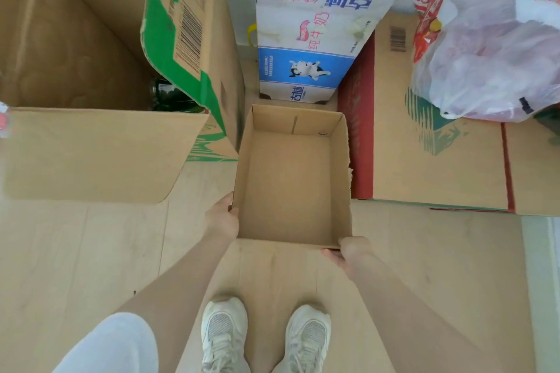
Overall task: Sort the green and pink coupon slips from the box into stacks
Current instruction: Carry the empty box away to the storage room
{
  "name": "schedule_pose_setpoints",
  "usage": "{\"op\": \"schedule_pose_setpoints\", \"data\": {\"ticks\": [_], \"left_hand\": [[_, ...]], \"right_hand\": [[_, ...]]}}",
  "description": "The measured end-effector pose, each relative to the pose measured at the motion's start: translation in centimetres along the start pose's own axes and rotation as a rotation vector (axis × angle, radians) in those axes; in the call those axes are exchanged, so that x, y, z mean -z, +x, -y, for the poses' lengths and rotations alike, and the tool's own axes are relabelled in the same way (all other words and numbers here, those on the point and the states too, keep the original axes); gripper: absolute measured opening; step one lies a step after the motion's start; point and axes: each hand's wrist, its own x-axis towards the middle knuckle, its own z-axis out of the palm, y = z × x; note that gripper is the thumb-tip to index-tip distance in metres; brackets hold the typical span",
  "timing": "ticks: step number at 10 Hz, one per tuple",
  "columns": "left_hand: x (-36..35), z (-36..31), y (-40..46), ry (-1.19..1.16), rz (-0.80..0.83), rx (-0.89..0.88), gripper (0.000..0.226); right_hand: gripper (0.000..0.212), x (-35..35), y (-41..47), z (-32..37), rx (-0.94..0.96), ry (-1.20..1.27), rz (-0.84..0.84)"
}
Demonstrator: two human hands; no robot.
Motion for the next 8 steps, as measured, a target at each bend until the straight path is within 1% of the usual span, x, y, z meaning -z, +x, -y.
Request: {"op": "schedule_pose_setpoints", "data": {"ticks": [1,2,3,4,5,6,7,8], "left_hand": [[-1.5,0.7,2.8,-0.036,-0.059,0.066,0.030],[-2.6,1.1,4.4,-0.108,-0.026,0.339,0.031],[-3.1,0.6,5.4,-0.387,-0.021,0.487,0.022],[-3.4,-0.2,6.9,-0.508,-0.023,0.417,0.024],[-3.7,-1.2,7.9,-0.538,0.010,0.398,0.032],[-3.9,-2.0,7.9,-0.510,0.005,0.417,0.035],[-3.7,-1.9,7.9,-0.488,0.048,0.407,0.032],[-2.7,-2.0,6.2,-0.277,0.090,0.444,0.034]], "right_hand": [[0.032,-1.3,2.5,0.0,-0.033,-0.041,0.023],[0.031,-2.0,5.1,-0.1,-0.016,-0.045,-0.004],[0.031,-2.4,6.4,0.4,-0.007,0.016,0.032],[0.030,-3.1,7.1,2.0,0.039,0.087,0.083],[0.031,-3.3,7.9,3.3,0.046,0.147,0.061],[0.033,-3.0,8.0,3.1,0.058,0.236,0.092],[0.032,-2.2,7.5,2.4,0.079,0.330,0.149],[0.029,-0.8,5.8,2.8,0.052,0.222,0.082]]}}
